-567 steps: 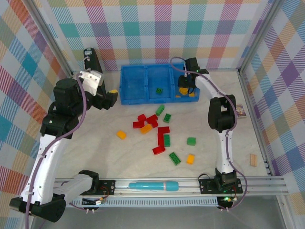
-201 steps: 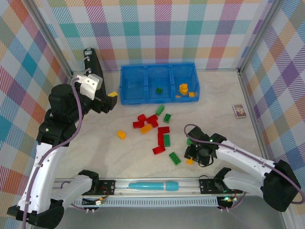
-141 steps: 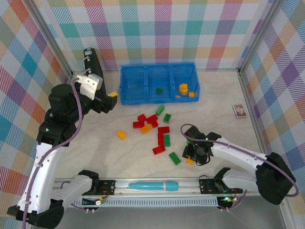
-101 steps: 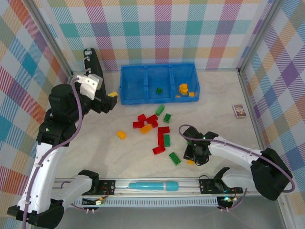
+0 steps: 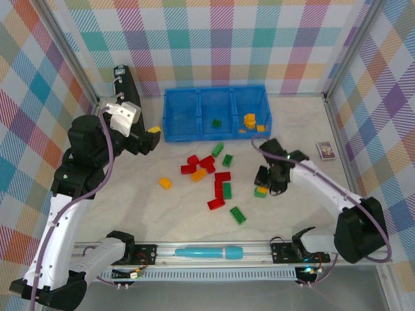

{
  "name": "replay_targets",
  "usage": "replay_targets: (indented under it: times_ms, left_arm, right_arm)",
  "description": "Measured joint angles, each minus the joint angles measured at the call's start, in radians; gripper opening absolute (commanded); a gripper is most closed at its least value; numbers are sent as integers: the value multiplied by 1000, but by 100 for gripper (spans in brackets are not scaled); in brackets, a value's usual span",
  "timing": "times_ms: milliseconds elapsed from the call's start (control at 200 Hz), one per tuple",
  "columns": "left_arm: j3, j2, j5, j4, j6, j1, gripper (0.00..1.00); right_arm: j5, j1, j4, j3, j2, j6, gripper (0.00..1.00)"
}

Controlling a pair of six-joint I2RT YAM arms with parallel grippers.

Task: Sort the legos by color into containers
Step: Pick up the lego from the bottom-right of the table, then place the lego in the container.

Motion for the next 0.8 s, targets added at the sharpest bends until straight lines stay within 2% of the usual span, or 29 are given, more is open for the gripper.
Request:
replay_targets:
  times_ms: [165,350,650,795]
  left_arm:
    - [-3,-7,-14,2,8,0,100]
    - [-13,-13,-31,3,12,-1,100]
    - [-18,-12,-46,3,19,-1,100]
    - [-18,-1,-50,3,26,-1,100]
  right_arm:
    - [29,-117,21,334,211,-210,36]
    - [48,-137,79,698,486,-367,35]
    - [52,-145,135,1139,920,-421,37]
    - [53,-150,103,1305,1065,-434,42]
